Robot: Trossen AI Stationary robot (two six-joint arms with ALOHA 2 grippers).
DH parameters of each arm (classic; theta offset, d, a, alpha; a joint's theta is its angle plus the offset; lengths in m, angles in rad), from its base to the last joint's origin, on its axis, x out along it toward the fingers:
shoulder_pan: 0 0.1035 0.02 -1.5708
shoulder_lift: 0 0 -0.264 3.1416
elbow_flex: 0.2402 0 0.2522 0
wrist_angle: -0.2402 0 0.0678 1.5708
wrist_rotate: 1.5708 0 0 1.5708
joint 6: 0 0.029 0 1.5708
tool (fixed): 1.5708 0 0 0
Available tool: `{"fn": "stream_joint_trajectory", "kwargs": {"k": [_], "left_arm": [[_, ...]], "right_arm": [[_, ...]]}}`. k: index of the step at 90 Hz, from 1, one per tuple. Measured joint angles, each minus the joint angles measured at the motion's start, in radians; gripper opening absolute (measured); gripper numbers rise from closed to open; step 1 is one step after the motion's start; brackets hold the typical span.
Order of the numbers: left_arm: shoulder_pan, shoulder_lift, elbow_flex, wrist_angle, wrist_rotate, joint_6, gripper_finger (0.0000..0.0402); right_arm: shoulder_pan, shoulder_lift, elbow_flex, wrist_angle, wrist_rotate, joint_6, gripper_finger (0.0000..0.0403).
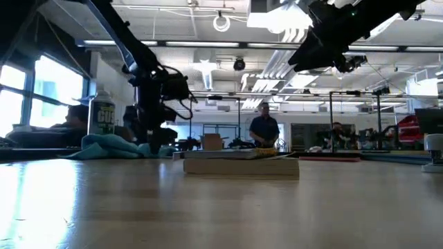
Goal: Apply microfiber cloth
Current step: Move the blue microfiber towel from the top left to the center
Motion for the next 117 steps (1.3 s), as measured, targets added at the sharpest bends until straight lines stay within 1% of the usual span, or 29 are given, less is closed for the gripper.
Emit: {"fn": "stream_joint_trajectory", "kwargs": {"k": [13,18,23,30,37,50,54,61,69,85,94,102,113,117], "left_arm": [[-0.006,0.018,0.002,-0.013,0.001,0.021,0.0236],[-0.012,0.019,0.002,-0.018,-0.001,0.025,0.0227],[-0.019,0.02,0.002,-0.021,-0.002,0.025,0.021],[-0.026,0.022,0.001,-0.024,0.002,0.025,0.0175],[-0.035,0.023,0.0,-0.025,0.015,0.027,0.0128],[-0.074,0.017,0.008,-0.045,0.045,0.06,0.0026],[-0.096,0.006,0.011,-0.052,0.06,0.062,0.0012],[-0.142,-0.028,0.016,-0.052,0.099,0.066,0.0015],[-0.201,-0.099,0.019,-0.03,0.157,0.08,0.0021],[-0.357,-0.253,0.019,0.053,0.247,0.106,0.0003],[-0.452,-0.327,0.02,0.172,0.292,0.142,0.0004],[-0.535,-0.365,0.02,0.304,0.331,0.19,0.0002],[-0.63,-0.38,0.019,0.516,0.414,0.247,0.0001],[-0.659,-0.375,0.007,0.627,0.45,0.253,0.0001]], "right_arm": [[0.0,0.0,0.0,0.0,0.0,0.001,0.0114],[0.0,0.0,0.0,0.0,0.0,0.001,0.0114],[0.0,0.0,0.0,0.003,0.0,0.001,0.0114],[0.0,0.0,0.0,0.01,0.0,0.001,0.0114],[0.0,0.0,0.0,0.012,0.0,0.009,0.0114],[0.0,0.0,0.0,0.015,0.0,0.016,0.0114],[0.0,0.0,0.0,0.016,0.0,0.016,0.0114],[0.0,0.0,0.0,0.015,0.0,0.016,0.0114],[0.0,0.0,0.0,0.016,0.0,0.016,0.0114],[0.0,0.0,0.0,0.022,-0.006,-0.012,0.0114],[0.0,0.0,0.0,0.022,-0.011,-0.018,0.0114],[0.0,0.0,0.0,0.019,-0.012,-0.018,0.0114],[0.0,0.0,0.0,0.015,-0.019,-0.018,0.0114],[0.0,0.0,0.0,0.005,-0.023,-0.018,0.0114]]}}
